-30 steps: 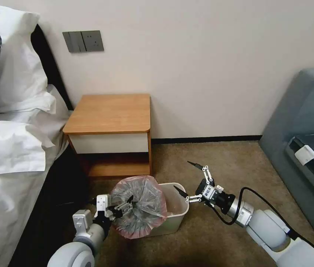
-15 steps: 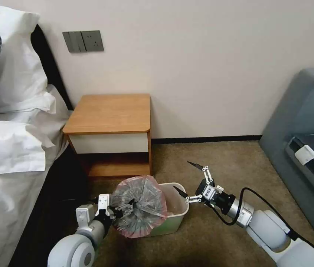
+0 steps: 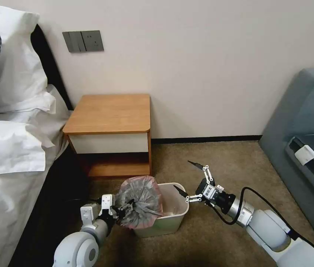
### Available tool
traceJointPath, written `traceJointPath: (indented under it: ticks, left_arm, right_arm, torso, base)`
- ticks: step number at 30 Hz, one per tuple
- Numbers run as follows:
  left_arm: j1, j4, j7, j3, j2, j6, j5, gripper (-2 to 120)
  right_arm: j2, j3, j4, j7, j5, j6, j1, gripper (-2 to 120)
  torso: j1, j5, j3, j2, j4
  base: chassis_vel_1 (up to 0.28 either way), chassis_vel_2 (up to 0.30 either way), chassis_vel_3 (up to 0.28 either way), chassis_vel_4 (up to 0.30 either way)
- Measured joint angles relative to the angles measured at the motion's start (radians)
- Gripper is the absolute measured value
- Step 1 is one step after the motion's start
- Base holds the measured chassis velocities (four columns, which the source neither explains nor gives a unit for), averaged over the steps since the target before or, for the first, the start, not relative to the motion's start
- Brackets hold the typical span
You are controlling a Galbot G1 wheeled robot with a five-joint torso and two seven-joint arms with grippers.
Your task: Pick up the garbage bag from the table and place it over the trash can.
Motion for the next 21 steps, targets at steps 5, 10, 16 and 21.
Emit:
traceJointPath:
  ticks: [5, 10, 16, 21]
  left_arm:
    - [0.001, 0.002, 0.000, 0.008, -0.003, 0.005, 0.002, 35]
    - [-0.002, 0.002, -0.005, 0.009, -0.004, 0.007, 0.008, 21]
    - [-0.002, -0.004, -0.004, 0.005, -0.004, 0.008, 0.024, 7]
    - [0.001, -0.009, 0.001, 0.004, -0.006, 0.007, 0.049, 7]
  right_arm:
    - [-0.006, 0.000, 0.004, 0.001, 0.005, -0.004, 0.003, 100]
    - [-0.008, 0.001, 0.004, 0.001, 0.007, -0.006, 0.004, 100]
    - [-0.008, -0.002, 0.004, 0.003, 0.007, -0.009, 0.009, 100]
    - [-0.006, -0.006, 0.005, 0.005, 0.007, -0.013, 0.013, 100]
  torso:
    - [0.000, 0.0000, 0.000, 0.000, 0.0000]
    - [0.000, 0.0000, 0.000, 0.000, 0.0000]
    - [0.000, 0.0000, 0.000, 0.000, -0.0001]
    - [0.000, 0.0000, 0.000, 0.000, -0.0001]
  base:
    - [0.000, 0.000, 0.000, 0.000]
    - [0.000, 0.000, 0.000, 0.000]
    - [0.000, 0.000, 0.000, 0.000]
    - [0.000, 0.000, 0.000, 0.000]
